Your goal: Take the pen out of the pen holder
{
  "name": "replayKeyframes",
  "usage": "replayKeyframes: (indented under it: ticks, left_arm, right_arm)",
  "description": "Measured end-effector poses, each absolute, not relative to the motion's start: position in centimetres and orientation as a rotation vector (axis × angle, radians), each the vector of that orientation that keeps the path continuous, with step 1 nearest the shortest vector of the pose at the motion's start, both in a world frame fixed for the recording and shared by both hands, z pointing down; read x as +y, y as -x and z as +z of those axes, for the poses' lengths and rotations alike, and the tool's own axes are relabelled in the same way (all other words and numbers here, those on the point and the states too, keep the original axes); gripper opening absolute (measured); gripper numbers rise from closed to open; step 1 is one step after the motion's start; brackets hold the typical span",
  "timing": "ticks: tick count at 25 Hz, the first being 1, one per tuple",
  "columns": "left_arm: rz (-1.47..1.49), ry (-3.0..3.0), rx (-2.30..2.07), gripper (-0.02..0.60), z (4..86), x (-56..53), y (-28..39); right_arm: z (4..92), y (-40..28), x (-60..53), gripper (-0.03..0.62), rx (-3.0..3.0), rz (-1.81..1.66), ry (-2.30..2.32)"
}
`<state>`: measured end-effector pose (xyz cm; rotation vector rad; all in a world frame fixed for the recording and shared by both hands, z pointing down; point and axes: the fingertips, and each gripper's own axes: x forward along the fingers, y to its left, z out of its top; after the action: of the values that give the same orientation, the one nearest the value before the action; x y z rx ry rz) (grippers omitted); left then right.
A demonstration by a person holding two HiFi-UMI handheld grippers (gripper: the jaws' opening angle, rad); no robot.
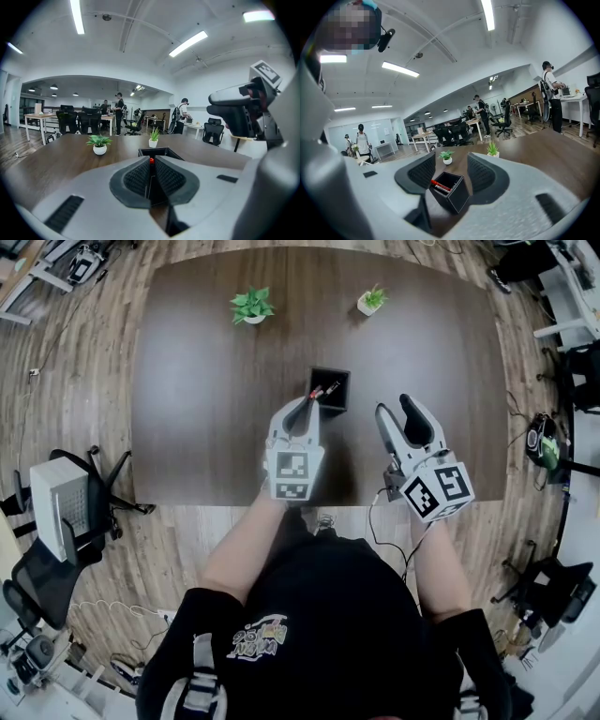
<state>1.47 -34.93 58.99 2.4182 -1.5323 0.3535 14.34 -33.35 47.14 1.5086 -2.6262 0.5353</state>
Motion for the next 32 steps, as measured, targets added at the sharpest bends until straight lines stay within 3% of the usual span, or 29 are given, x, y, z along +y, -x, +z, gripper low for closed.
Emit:
replayKeyframes:
  ticks: [11, 17, 32]
  left_arm:
    - [0.317, -2.441, -1.561, 0.029, 56.9, -34.8, -1.0]
    - [0.302, -2.458, -1.570, 0.029, 55.7, -34.4, -0.6]
    - [0.265, -2.522, -1.594, 0.028, 51.6, -32.6, 0.1]
  right_arm:
    - [46.3, -14.2, -32.9, 0.202, -2.650, 0.523, -1.509]
    - [45.4, -14.3, -32.5, 0.014, -2.666, 0.473, -1.535]
    - [43.6, -13.6, -31.2, 0.005, -2.726, 0.426, -1.503]
